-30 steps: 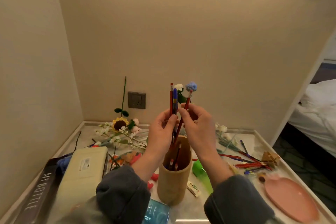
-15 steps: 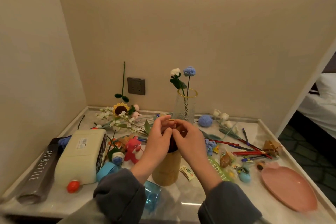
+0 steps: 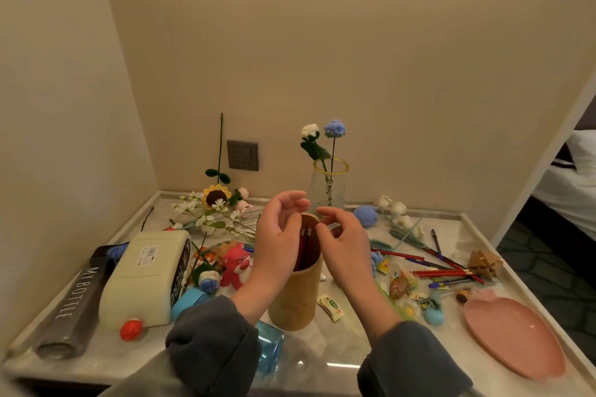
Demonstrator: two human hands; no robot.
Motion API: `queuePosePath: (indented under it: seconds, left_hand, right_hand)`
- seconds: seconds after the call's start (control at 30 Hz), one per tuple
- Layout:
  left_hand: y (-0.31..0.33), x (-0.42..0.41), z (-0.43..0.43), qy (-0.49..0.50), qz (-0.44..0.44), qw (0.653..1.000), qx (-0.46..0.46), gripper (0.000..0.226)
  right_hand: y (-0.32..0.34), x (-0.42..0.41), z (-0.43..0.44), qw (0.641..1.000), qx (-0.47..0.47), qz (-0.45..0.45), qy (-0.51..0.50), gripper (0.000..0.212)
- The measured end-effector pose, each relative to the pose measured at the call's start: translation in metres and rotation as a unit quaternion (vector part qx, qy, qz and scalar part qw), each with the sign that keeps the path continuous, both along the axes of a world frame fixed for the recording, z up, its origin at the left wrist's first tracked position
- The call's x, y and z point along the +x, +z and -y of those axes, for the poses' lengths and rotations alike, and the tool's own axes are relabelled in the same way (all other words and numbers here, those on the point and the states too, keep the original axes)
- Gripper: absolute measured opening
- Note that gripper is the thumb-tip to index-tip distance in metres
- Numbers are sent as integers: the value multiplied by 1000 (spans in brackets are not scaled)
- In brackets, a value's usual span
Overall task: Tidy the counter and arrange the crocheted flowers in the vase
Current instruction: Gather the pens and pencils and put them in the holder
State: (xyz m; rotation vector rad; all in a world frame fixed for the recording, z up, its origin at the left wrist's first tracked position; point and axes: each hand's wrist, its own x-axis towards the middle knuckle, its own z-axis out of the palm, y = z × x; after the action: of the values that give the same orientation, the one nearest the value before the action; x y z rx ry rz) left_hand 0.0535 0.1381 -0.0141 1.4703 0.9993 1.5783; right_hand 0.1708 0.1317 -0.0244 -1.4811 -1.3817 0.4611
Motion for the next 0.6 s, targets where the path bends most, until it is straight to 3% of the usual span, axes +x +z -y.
queuePosePath:
  seconds: [0.3,0.4,0.6]
  left_hand:
    - [17,41,19,-133,45,989,50,29]
    - [4,57,24,-175,61,982,15,32]
    - [-36,81,30,-218,-11,968,-121,34]
  right_hand:
    - [-1,40,34,994,-22,-49,-93,27]
    - [-7,55,45,991,-25,-51,-124,27]
    - [-31,80,54,984,-67,-93,-136,28]
